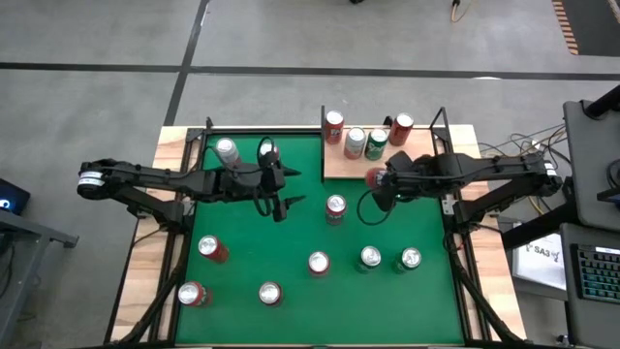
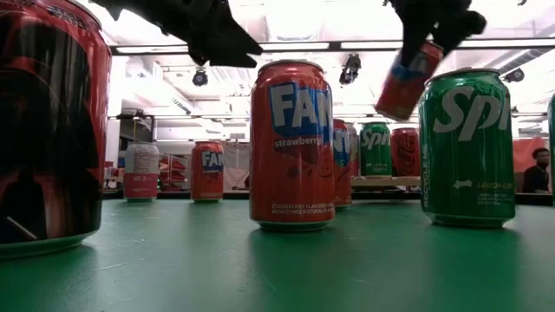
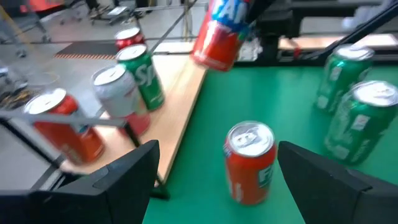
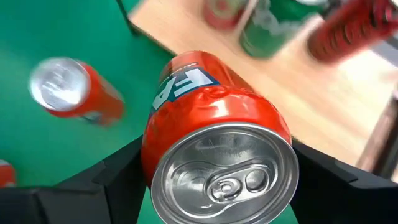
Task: Place canned beverage on shelf
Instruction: Put the red soda can on the shelf aligned with the other red soda can
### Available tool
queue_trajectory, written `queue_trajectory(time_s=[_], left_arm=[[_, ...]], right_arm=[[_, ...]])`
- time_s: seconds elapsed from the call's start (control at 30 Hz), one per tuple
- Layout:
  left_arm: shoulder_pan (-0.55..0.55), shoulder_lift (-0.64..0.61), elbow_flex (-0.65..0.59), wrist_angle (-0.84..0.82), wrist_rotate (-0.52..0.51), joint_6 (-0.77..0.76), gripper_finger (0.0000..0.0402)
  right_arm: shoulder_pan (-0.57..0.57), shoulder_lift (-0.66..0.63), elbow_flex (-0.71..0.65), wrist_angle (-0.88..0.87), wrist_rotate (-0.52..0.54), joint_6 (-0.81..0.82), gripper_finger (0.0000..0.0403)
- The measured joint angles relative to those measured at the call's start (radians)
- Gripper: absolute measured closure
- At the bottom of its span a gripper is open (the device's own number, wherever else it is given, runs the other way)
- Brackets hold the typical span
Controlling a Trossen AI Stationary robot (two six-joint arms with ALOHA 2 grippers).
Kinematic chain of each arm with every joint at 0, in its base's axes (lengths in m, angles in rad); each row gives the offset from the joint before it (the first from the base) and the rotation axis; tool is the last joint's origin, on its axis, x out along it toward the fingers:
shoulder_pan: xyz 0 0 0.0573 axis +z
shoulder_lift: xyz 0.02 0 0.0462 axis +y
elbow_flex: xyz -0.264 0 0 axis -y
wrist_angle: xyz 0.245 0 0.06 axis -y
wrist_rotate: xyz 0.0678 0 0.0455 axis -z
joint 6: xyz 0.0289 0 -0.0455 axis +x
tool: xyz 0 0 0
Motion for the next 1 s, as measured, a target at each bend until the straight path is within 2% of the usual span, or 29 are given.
queue_trajectory(time_s=[0.27,0.47,0.77,1.0], left_arm=[[-0.002,0.0,0.0,0.062,0.035,0.005,0.0091],[-0.009,0.004,0.0,0.155,0.098,0.019,0.0091],[-0.014,0.038,0.0,0.292,0.119,0.048,0.0091],[-0.014,0.138,0.008,0.412,0.118,0.092,0.0091]], right_arm=[[0.0,0.001,0.008,0.245,0.012,-0.18,0.0111],[0.0,0.002,0.007,0.382,0.015,-0.29,0.0111],[0.0,0.026,0.005,0.489,-0.01,-0.379,0.0111],[0.0,0.065,0.008,0.521,-0.02,-0.407,0.0111]])
